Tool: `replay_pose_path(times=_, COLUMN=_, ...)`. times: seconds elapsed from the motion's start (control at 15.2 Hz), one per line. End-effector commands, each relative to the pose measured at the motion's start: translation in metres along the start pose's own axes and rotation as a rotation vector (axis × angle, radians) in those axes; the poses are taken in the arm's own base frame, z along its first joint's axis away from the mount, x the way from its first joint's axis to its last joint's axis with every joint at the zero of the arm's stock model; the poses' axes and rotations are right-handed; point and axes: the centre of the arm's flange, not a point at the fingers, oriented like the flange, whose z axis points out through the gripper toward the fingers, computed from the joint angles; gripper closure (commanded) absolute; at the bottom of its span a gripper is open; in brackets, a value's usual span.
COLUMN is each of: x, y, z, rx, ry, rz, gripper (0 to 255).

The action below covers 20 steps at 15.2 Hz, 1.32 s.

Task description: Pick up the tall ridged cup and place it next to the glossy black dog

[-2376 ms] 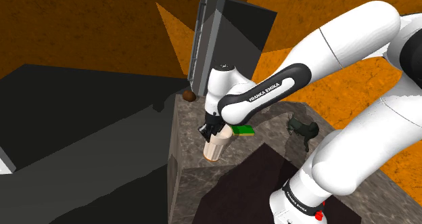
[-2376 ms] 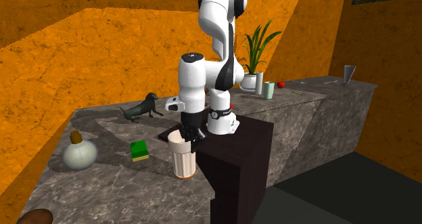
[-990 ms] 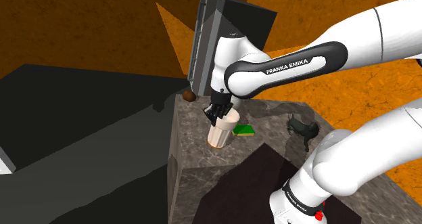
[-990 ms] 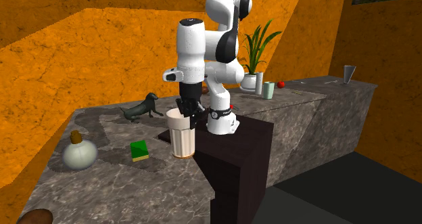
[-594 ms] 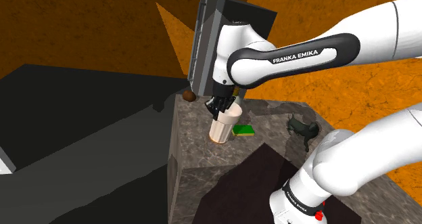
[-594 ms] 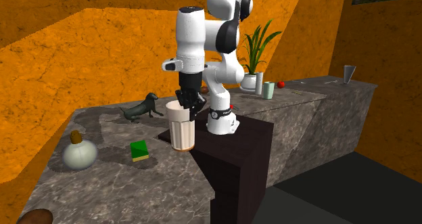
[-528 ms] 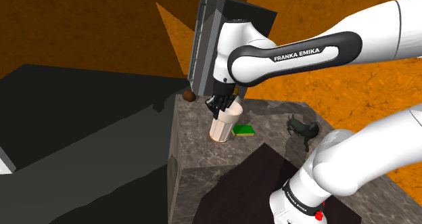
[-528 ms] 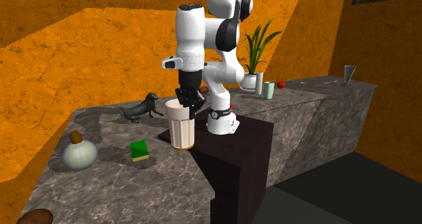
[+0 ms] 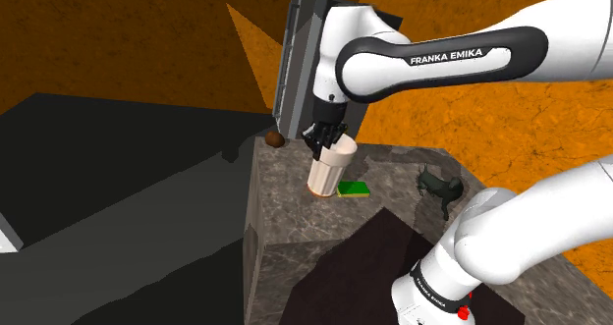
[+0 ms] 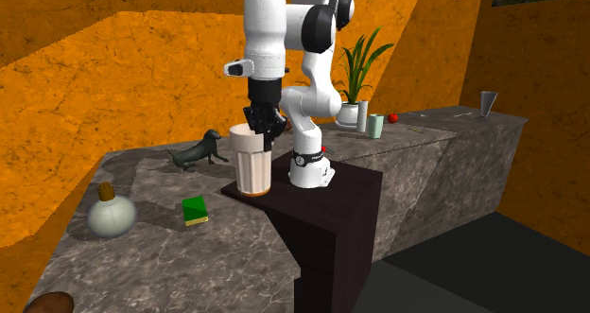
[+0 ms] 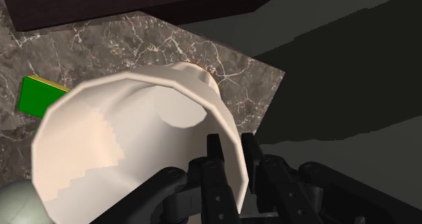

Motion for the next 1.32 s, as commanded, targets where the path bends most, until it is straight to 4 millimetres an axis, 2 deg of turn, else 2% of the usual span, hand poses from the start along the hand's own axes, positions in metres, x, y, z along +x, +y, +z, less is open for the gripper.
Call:
replay_pose_path(times=0.0, x=-0.002, y=0.001, z=-0.01, rx=0.0, ry=0.0, rz=0.0, gripper=255)
replay_pose_path(times=0.99, x=-0.003, y=0.008, z=-0.089, rx=0.0, ry=0.0, rz=0.0, gripper=255)
replay_pose_path(times=1.06, x=-0.003, y=0.008, z=-0.09, rx=0.0, ry=0.0, rz=0.0, gripper=255)
replay_pose_path(times=1.25, x=-0.003, y=0.048, z=-0.086, rx=0.0, ry=0.0, rz=0.0, gripper=255)
